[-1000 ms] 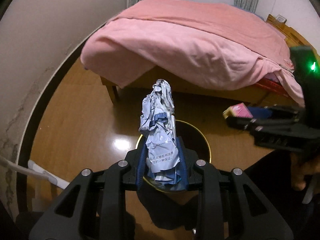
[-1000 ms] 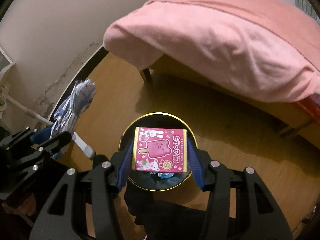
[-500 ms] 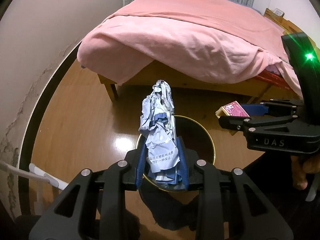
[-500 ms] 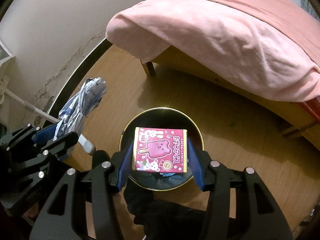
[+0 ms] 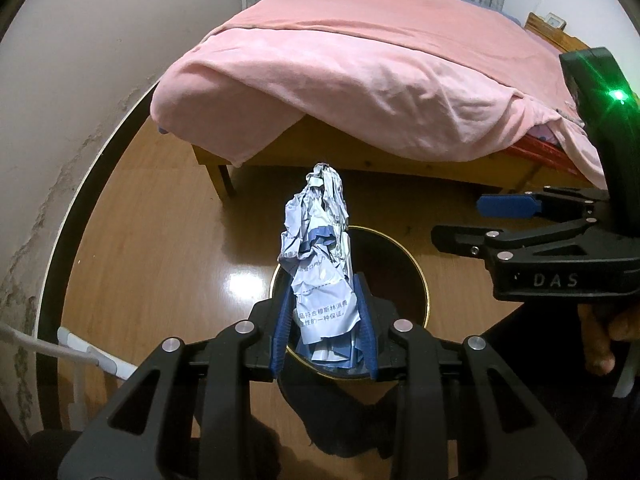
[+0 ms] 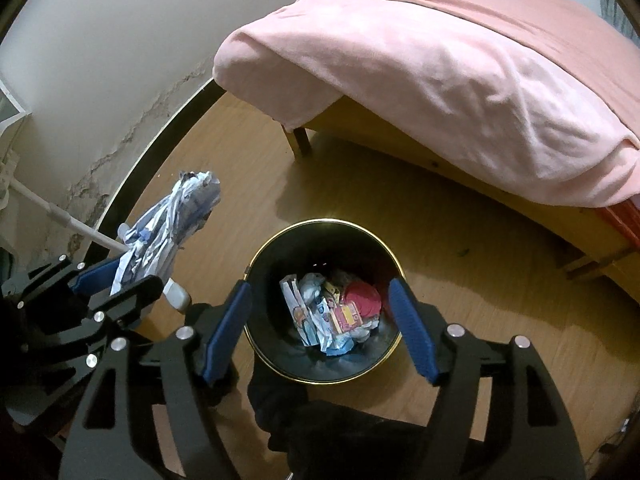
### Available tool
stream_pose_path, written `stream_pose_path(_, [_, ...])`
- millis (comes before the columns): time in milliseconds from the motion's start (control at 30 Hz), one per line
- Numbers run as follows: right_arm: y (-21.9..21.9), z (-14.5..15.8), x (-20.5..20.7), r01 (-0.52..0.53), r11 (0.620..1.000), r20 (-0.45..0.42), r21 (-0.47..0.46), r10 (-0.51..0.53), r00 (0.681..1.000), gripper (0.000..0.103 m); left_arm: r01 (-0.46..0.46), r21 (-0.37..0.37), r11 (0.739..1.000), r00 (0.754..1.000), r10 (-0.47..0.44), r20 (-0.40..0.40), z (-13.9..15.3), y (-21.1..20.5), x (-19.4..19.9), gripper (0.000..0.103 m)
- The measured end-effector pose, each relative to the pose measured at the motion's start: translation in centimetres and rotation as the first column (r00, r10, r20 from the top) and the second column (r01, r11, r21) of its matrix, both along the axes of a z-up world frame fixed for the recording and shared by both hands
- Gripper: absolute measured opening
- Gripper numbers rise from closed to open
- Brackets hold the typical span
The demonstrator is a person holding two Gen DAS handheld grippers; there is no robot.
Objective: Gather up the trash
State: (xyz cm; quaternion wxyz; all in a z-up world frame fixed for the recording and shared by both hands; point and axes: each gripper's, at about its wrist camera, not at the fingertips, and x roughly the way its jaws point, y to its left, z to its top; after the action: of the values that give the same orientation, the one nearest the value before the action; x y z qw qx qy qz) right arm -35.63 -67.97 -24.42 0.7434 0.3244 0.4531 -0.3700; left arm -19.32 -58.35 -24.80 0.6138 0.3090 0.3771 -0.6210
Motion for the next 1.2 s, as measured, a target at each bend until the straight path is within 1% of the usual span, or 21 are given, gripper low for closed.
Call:
stream_pose_path(333, [-0.4, 0.1, -1.0, 0.030, 1.000, 0.010, 0.007, -0.030, 0.999, 0.069, 0.029, 0.018, 0.999, 0.998, -0.028, -0.063, -0.4, -0.9, -0.9, 0.030])
stream_pose_path(367, [-0.4, 0.1, -1.2, 0.034, 0.999, 0.012, 0.008, -0.034, 0.999, 0.069, 0.034, 0.021, 0.999, 0.997, -0.033, -0.070, -0.5, -0.9, -1.0, 0.036])
stream_pose_path(400, [-0.3, 0.1, -1.3, 0.040, 0.999, 0.012, 0.009, -0.040, 0.999, 0.069, 0.039, 0.026, 0.999, 0.996, -0.037, -0.076, -0.6, -1.0, -1.1, 0.047])
stream_pose_path(533, [-0.3, 0.2, -1.8, 0.049, 0.999, 0.013, 0.011, -0.049, 0.999, 0.070, 0.060, 0.013, 0.998, 0.996, -0.059, -0.062, -0.5, -1.1, -2.0, 0.061])
stream_pose_path(567, [-0.3, 0.2, -1.9, 0.051, 0.999, 0.014, 0.012, -0.051, 0.999, 0.070, 0.061, 0.009, 0.998, 0.997, -0.061, -0.055, -0.5, -1.1, -2.2, 0.067])
stream_pose_path(600, [-0.3, 0.2, -2.0, 0.053, 0.998, 0.015, 0.014, -0.053, 0.998, 0.070, 0.061, 0.006, 0.998, 0.997, -0.061, -0.051, -0.4, -1.1, -2.2, 0.071])
stream_pose_path(633, [-0.3, 0.2, -2.0, 0.055, 0.998, 0.018, 0.017, -0.055, 0.998, 0.070, 0.062, 0.004, 0.998, 0.997, -0.061, -0.047, -0.4, -1.1, -2.3, 0.073])
stream_pose_path(700, [-0.3, 0.3, -1.9, 0.054, 0.998, 0.021, 0.017, -0.054, 0.998, 0.075, 0.059, 0.004, 0.998, 0.997, -0.059, -0.040, -0.4, -1.1, -2.3, 0.083])
stream_pose_path(767, [-0.4, 0.4, -1.7, 0.049, 0.999, 0.023, 0.012, -0.049, 0.999, 0.079, 0.049, 0.002, 0.999, 0.999, -0.049, -0.023, -0.2, -0.9, -2.1, 0.087])
stream_pose_path(800, [-0.4, 0.6, -1.4, 0.047, 0.999, 0.025, 0.010, -0.047, 0.999, 0.083, 0.042, 0.005, 0.999, 0.999, -0.042, -0.012, -0.1, -0.7, -1.8, 0.090])
stream_pose_path(867, [-0.4, 1.0, -0.9, 0.047, 0.999, 0.032, 0.006, -0.047, 0.998, 0.085, 0.020, 0.003, 1.000, 1.000, -0.020, 0.000, 0.3, 0.0, -1.1, 0.091])
stream_pose_path(967, [-0.5, 2.5, 0.4, 0.034, 0.999, 0.052, -0.004, -0.034, 0.998, 0.086, -0.027, -0.012, 1.000, 0.999, 0.027, -0.022, 2.1, 1.5, 1.0, 0.091])
stream_pose_path(1067, [-0.5, 5.3, 2.5, 0.005, 1.000, 0.093, -0.026, -0.002, 0.996, 0.086, -0.102, -0.073, 0.992, 0.994, 0.099, -0.039, 5.8, 4.1, 3.6, 0.093])
stream_pose_path(1133, [-0.2, 7.8, 4.6, -0.029, 0.999, 0.125, -0.046, 0.035, 0.992, 0.086, -0.164, -0.103, 0.981, 0.987, 0.162, -0.020, 8.4, 6.1, 5.5, 0.093])
stream_pose_path(1200, [0.6, 10.8, 7.4, -0.077, 0.993, 0.148, -0.084, 0.089, 0.985, 0.086, -0.236, -0.125, 0.964, 0.971, 0.240, 0.016, 11.2, 8.3, 7.4, 0.093])
